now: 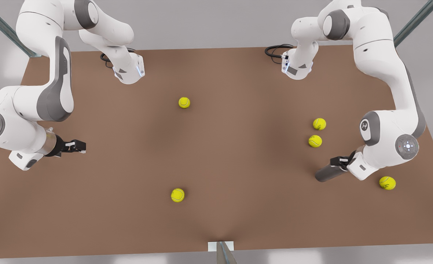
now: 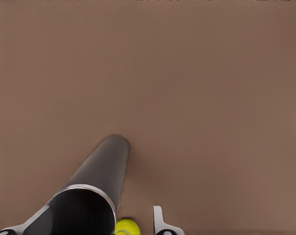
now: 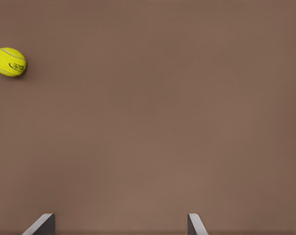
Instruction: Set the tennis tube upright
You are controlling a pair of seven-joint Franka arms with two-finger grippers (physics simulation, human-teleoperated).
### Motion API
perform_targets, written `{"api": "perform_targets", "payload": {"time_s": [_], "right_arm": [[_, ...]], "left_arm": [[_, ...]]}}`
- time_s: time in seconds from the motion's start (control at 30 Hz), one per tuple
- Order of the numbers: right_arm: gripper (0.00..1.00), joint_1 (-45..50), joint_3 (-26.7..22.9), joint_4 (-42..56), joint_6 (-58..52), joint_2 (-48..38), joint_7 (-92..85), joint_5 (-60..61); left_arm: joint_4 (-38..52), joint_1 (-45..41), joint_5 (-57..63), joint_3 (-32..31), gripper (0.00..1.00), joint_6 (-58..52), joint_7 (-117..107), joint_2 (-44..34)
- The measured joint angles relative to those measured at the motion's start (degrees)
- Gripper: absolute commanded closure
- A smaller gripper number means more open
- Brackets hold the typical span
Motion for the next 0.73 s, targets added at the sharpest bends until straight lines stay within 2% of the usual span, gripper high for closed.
{"api": "perform_targets", "payload": {"time_s": [0.13,0.2,0.3,0.43,0.73], "right_arm": [[0.00,0.0,0.0,0.1,0.0,0.0,0.0,0.0],[0.00,0.0,0.0,0.1,0.0,-0.1,0.0,0.0],[0.00,0.0,0.0,0.1,0.0,-0.1,0.0,0.0],[0.00,0.0,0.0,0.2,0.0,-0.1,0.0,0.0],[0.00,-0.7,0.0,0.3,-0.1,-0.5,-0.2,0.0]], "left_arm": [[1.7,0.1,0.2,0.0,0.00,-0.6,-0.5,-0.2],[5.8,0.2,0.3,0.0,0.00,-2.8,-0.8,-0.8],[8.2,0.4,0.4,0.0,0.00,-7.8,-1.1,-6.3],[4.1,0.3,1.2,-0.1,0.00,-12.1,-1.3,-13.1],[3.4,0.0,1.7,-0.1,0.00,-15.7,-1.7,-13.8]]}}
